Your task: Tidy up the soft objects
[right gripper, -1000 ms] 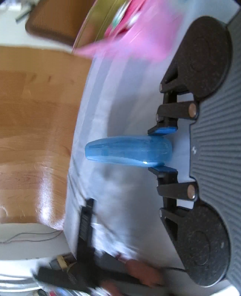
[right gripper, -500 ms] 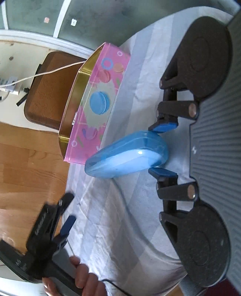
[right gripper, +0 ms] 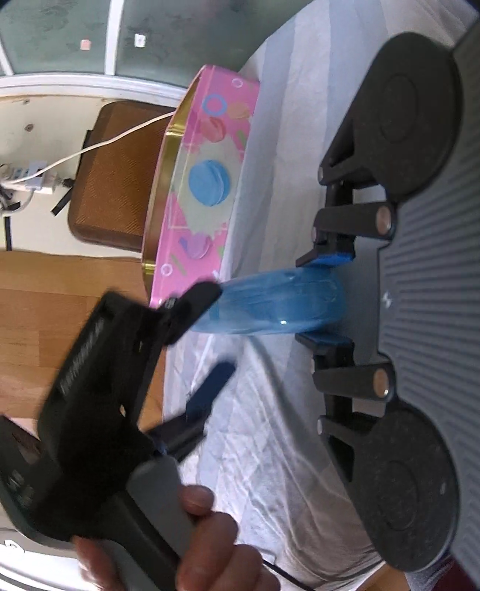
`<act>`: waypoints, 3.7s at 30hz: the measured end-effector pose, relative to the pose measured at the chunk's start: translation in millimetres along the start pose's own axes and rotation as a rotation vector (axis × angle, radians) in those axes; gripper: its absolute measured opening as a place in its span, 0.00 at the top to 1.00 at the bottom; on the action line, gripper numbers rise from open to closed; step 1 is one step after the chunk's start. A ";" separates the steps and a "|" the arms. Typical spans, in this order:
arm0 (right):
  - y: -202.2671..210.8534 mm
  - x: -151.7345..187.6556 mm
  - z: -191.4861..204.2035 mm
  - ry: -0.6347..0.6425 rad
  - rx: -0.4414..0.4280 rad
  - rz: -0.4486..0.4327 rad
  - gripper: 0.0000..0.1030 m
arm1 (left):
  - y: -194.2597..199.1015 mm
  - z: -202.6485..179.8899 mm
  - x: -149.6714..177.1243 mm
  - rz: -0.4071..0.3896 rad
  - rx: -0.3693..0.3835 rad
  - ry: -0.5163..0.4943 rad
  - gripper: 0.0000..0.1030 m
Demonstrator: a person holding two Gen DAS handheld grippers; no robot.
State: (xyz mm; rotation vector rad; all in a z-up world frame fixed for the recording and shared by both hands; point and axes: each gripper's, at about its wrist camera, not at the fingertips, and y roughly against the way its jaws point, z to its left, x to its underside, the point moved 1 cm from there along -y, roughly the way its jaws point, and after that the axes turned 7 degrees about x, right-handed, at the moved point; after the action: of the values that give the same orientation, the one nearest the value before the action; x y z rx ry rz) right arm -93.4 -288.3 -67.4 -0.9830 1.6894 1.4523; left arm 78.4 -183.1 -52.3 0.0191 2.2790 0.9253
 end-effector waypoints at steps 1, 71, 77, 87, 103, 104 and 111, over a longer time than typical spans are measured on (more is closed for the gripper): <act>0.7 0.5 1.9 0.003 -0.001 -0.009 0.64 | -0.4 -3.6 -2.7 -0.003 -0.014 -0.017 0.38; -75.7 -105.9 -31.6 0.197 0.232 -0.378 0.15 | 86.7 -23.7 0.0 -0.345 -0.431 -0.012 0.14; -3.1 -74.5 -50.8 -0.114 0.212 -0.293 0.14 | 97.1 -54.6 31.4 -0.348 -0.469 -0.121 0.09; 54.0 -38.6 -50.4 -0.388 0.142 -0.121 0.00 | 109.2 -91.3 79.1 -0.372 -0.500 -0.200 0.00; 116.5 -33.4 -26.1 -0.438 0.126 -0.186 0.00 | 151.6 -120.5 126.5 -0.499 -0.617 -0.223 0.00; 118.7 -33.2 -24.1 -0.429 0.132 -0.196 0.00 | 152.9 -120.4 127.7 -0.504 -0.620 -0.225 0.00; 121.8 -32.8 -22.5 -0.432 0.139 -0.224 0.00 | 155.2 -117.8 135.2 -0.538 -0.585 -0.242 0.00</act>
State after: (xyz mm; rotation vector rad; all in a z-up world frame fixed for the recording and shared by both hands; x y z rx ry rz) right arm -185.7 -296.6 21.1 -0.6953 1.3018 1.2704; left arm -130.7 -105.6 28.2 -0.6634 1.5961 1.1693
